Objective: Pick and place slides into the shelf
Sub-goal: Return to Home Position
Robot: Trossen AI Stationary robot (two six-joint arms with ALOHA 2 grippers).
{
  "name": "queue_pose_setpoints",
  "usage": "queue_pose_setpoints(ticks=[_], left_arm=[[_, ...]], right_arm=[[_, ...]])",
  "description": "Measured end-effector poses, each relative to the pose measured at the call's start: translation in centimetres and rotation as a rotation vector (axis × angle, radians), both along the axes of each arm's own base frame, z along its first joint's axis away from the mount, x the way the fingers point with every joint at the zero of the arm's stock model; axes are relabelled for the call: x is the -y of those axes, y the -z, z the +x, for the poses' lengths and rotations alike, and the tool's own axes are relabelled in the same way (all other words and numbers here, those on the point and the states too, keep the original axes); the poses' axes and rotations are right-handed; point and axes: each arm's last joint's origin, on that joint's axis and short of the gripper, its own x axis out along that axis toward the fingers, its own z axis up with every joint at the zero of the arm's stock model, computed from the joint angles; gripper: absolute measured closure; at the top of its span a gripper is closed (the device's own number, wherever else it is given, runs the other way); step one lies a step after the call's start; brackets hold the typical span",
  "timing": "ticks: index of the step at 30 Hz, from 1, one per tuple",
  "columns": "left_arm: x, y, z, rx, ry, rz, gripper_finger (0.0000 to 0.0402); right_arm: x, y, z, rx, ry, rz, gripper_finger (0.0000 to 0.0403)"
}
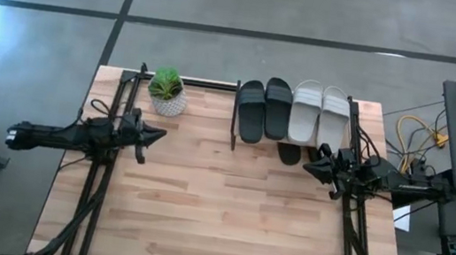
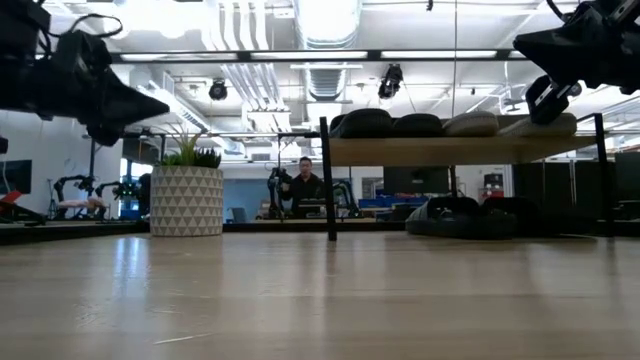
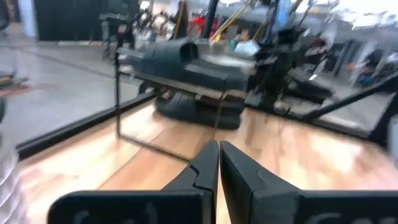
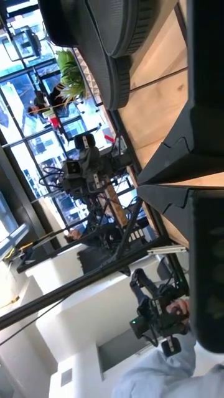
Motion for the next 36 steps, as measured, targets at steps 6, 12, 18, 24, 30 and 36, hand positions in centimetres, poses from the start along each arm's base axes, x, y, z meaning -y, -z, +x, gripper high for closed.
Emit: queue_pose_setpoints(ticks=[6,12,18,24,30,36], left_arm=[[-0.12,0.11,0.06,-0.029,-0.042,0.002,0.04],[-0.13,0.31,0.19,-0.045,-0.041,0.002,0.04],[-0.13,0.45,0.39,-0.054,-0.042,-0.001,0.04],[-0.14,0.54,0.54,-0.06,-0.042,-0.001,0.04],[-0.14,0.7,0.65,-0.072,-0.042,-0.001,0.04],[-0.14,0.82,0.73,-0.085,-0.041,-0.001,0.04]], right_arm=[[0.0,-0.03,0.0,0.003,0.001,0.001,0.0394],[0.0,-0.05,-0.01,0.005,0.0,0.001,0.0394],[0.0,-0.05,-0.01,0.006,0.0,0.001,0.0394],[0.0,-0.06,-0.01,0.006,0.0,0.001,0.0394],[0.0,-0.06,-0.01,0.006,0.0,0.001,0.0394],[0.0,-0.06,-0.01,0.006,0.0,0.001,0.0394]])
